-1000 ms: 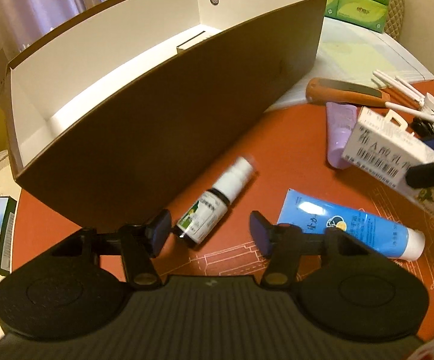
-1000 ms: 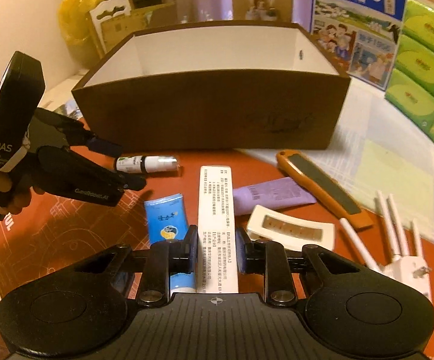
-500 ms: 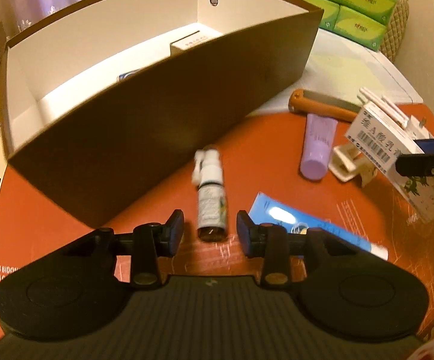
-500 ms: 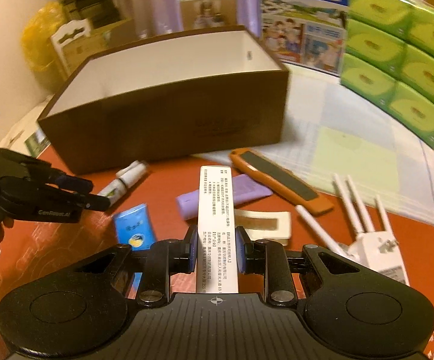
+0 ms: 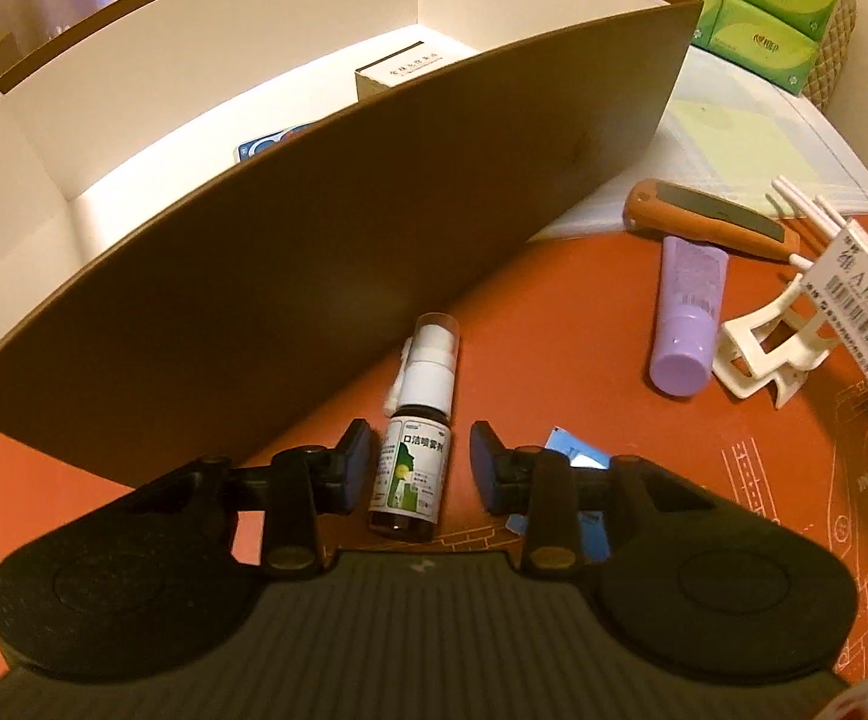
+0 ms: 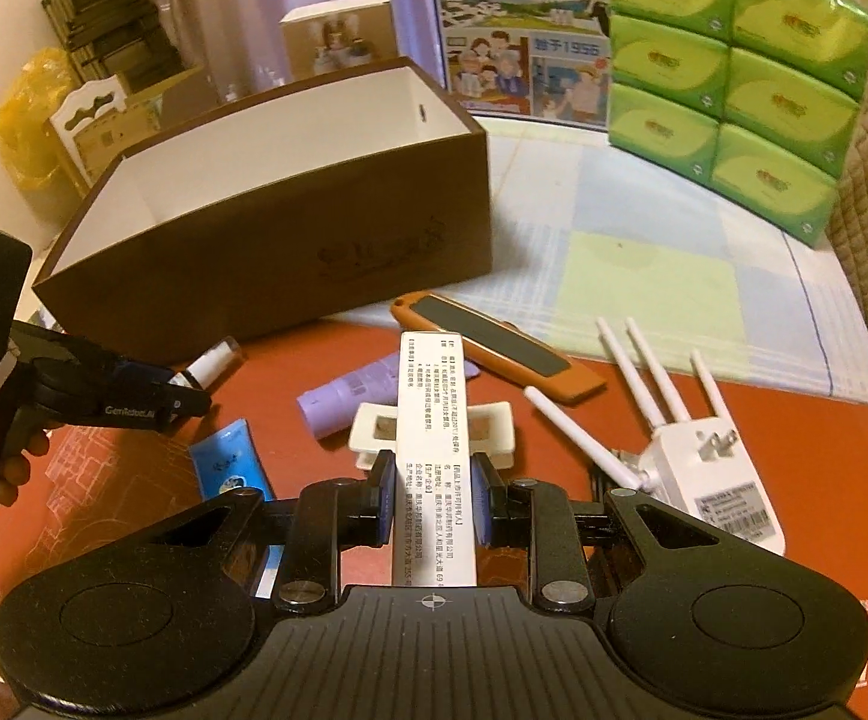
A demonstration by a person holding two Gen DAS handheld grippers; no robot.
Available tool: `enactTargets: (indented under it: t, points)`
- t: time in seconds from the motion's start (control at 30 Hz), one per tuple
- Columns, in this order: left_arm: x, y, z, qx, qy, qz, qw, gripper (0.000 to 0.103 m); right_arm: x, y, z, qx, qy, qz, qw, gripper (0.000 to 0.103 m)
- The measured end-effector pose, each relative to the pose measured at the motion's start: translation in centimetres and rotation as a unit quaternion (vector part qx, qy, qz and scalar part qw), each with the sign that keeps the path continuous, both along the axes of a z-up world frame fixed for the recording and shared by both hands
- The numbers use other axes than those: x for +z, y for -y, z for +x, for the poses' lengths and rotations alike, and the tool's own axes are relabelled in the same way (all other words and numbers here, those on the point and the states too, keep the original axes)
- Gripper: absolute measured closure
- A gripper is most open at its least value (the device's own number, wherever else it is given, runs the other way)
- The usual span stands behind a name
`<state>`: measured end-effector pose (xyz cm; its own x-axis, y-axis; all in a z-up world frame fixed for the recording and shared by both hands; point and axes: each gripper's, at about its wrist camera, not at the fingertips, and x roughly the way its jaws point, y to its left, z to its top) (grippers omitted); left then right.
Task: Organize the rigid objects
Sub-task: 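Grasp the small spray bottle with the left tool while the right tool grasps the white cream box, then lift the spray bottle and cream box and carry both toward the brown box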
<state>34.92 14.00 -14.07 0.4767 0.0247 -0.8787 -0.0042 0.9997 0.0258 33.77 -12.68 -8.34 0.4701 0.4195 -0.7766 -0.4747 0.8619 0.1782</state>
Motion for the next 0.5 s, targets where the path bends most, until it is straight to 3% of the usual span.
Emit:
enactTargets:
  t: [0.07, 0.5]
  points:
    - [0.0, 0.0, 0.1, 0.005, -0.003, -0.001, 1.0000, 0.082, 0.0, 0.3, 0.0, -0.003, -0.001, 0.000, 1.000, 0.081]
    - [1.5, 1.5, -1.4, 0.010, 0.011, -0.005, 0.9999, 0.083, 0.5, 1.0, -0.4, 0.004, 0.005, 0.010, 1.000, 0.081]
